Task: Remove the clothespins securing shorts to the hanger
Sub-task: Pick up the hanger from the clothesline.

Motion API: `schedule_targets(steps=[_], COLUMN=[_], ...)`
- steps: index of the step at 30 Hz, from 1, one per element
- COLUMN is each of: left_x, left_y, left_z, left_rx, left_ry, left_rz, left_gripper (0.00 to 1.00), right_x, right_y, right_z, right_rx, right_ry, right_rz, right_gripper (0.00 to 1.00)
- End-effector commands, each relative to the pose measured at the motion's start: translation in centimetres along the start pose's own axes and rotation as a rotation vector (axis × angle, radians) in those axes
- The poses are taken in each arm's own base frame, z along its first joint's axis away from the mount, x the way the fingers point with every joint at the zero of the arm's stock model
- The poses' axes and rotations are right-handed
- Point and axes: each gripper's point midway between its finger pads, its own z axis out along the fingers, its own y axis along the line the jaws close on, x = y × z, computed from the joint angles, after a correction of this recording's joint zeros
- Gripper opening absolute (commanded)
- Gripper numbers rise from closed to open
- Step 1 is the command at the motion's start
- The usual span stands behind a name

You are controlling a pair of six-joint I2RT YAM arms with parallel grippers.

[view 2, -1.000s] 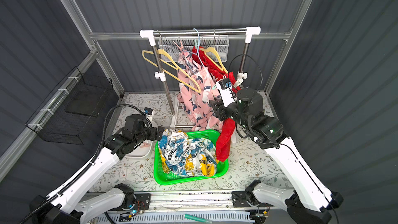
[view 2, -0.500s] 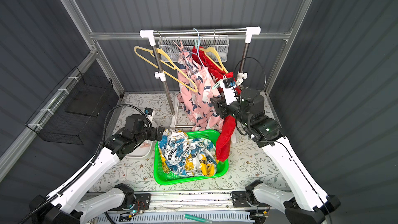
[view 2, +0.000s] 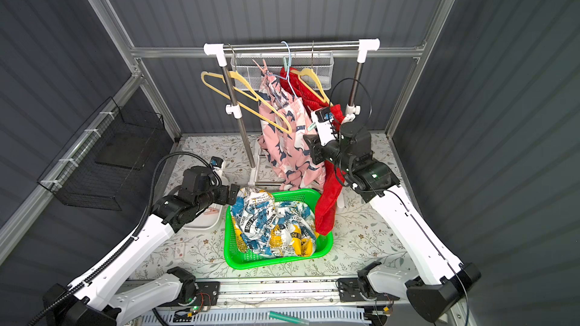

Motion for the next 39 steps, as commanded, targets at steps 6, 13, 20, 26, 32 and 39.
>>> schedule_targets(steps=[6, 13, 20, 26, 32, 39], left_x=[0.4, 0.4, 0.5, 0.5, 0.5, 0.5], left_y=[-0.1, -0.2, -0.2, -0.2, -0.2, -0.2], left_z=[0.2, 0.1, 0.3, 0.3, 0.3, 0.3], left_rx=[-0.001, 0.001, -0.001, -0.001, -0.001, -0.002], left_ry=[0.017, 0.017, 0.021, 0.023, 0.024, 0.023], left_rz=[0.029, 0.03, 0.031, 0.031, 0.03, 0.028], left_gripper=[1.0, 1.0, 1.0, 1.0, 1.0, 1.0], right_x=[-3.1, -4.2, -7.1, -8.7, -9.8, -9.6], right_y=[0.3, 0.5, 0.6, 0.8, 1.4, 1.7], right_z=[-1.3, -2.5, -6.0, -7.8, -9.3, -10.6], right_rx=[-0.016, -0.016, 0.0, -0.003, -0.026, -0.035], right_ry=[-0.113, -0.174, -0.302, -0.361, -0.399, -0.389], right_rz=[-0.007, -0.012, -0.007, -0.01, -0.015, -0.009], right_gripper=[0.0, 0.0, 0.0, 0.0, 0.0, 0.0])
